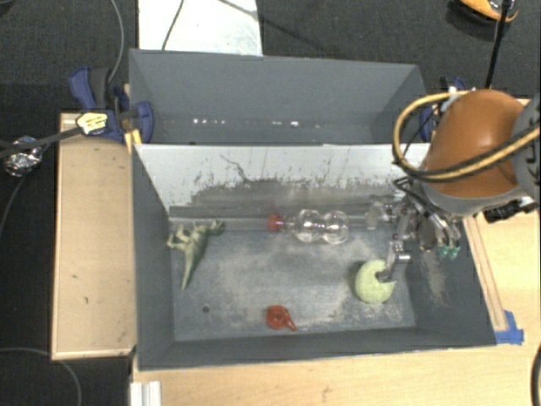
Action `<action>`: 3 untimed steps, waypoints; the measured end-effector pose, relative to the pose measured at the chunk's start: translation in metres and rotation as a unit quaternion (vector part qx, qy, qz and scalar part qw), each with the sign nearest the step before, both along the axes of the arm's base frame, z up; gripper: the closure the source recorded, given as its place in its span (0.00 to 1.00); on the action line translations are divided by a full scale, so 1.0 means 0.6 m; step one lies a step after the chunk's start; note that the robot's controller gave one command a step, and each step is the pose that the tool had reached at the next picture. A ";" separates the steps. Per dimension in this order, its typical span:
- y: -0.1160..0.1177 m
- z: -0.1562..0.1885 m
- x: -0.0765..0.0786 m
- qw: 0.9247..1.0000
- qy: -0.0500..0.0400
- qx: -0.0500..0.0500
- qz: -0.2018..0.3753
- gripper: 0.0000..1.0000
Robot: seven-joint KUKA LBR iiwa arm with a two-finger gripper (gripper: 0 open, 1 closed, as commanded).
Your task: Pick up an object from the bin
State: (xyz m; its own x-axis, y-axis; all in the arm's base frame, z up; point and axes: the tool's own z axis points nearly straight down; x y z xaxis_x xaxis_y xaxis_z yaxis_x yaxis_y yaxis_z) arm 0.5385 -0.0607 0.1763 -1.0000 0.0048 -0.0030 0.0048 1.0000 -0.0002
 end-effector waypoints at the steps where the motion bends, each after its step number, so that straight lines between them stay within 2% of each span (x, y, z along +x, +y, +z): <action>1: -0.042 -0.094 -0.031 1.000 -0.002 0.000 0.022 0.00; 2: -0.062 -0.130 -0.048 1.000 0.002 0.001 0.020 0.00; 3: -0.077 -0.068 -0.058 0.997 -0.004 -0.001 0.071 0.00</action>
Offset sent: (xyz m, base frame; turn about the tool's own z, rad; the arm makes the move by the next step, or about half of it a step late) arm -0.0332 -0.0477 -0.0445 -0.0345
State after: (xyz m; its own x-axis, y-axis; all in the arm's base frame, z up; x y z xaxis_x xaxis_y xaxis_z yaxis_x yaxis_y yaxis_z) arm 0.5040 -0.1069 0.1353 -0.9906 -0.1365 -0.0113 -0.1365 0.9906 -0.0024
